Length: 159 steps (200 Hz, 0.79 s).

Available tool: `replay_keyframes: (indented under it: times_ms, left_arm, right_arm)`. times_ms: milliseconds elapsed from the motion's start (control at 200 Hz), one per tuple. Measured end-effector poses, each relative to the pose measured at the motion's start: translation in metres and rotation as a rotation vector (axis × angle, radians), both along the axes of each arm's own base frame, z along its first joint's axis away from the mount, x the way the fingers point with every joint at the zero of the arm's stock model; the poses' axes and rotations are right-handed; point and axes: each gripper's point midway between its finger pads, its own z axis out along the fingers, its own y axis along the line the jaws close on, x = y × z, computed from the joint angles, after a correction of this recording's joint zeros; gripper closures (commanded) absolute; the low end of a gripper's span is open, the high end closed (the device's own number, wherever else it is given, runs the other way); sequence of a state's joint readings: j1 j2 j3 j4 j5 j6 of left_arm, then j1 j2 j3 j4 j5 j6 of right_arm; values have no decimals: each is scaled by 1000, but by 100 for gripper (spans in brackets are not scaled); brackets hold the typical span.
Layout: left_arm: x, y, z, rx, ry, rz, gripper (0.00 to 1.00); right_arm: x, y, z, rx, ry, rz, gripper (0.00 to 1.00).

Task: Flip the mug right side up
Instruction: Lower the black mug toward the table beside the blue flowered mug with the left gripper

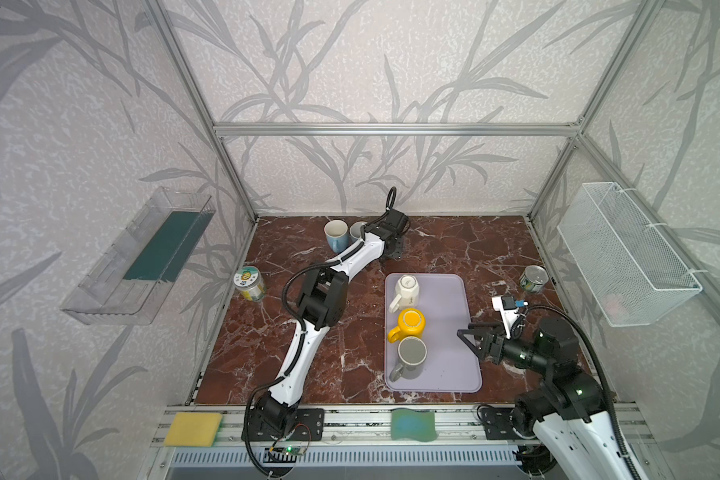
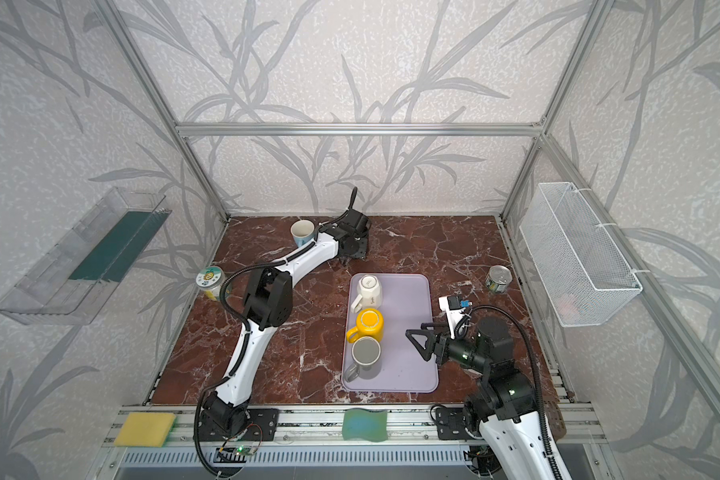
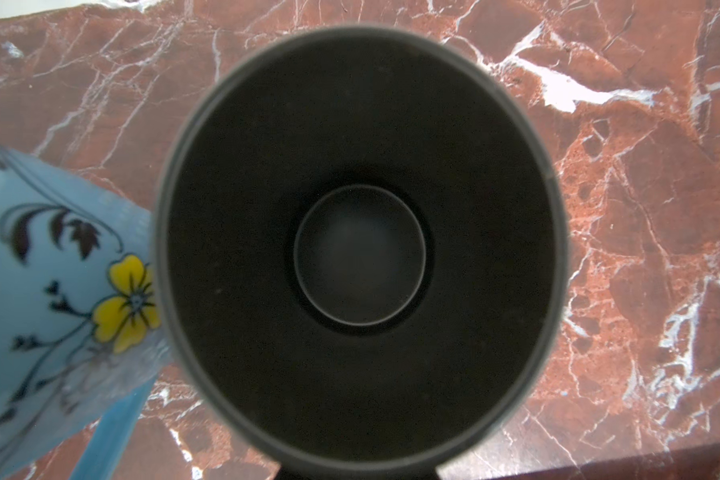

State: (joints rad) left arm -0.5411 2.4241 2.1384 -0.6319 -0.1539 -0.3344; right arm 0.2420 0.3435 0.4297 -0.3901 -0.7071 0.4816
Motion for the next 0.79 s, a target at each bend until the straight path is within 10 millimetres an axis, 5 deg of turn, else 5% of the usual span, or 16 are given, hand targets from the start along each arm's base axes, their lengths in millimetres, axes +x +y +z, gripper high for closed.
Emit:
replay_keyframes:
  times_ms: [440,795]
  left_arm:
    - [1,0,0,-8,-2,9,86]
    - [7,-2,3,-36,-23,15,51]
  right_arm:
    - [0,0,5,2,-12,0,25]
    - [0,0,5,2,-9,0,25]
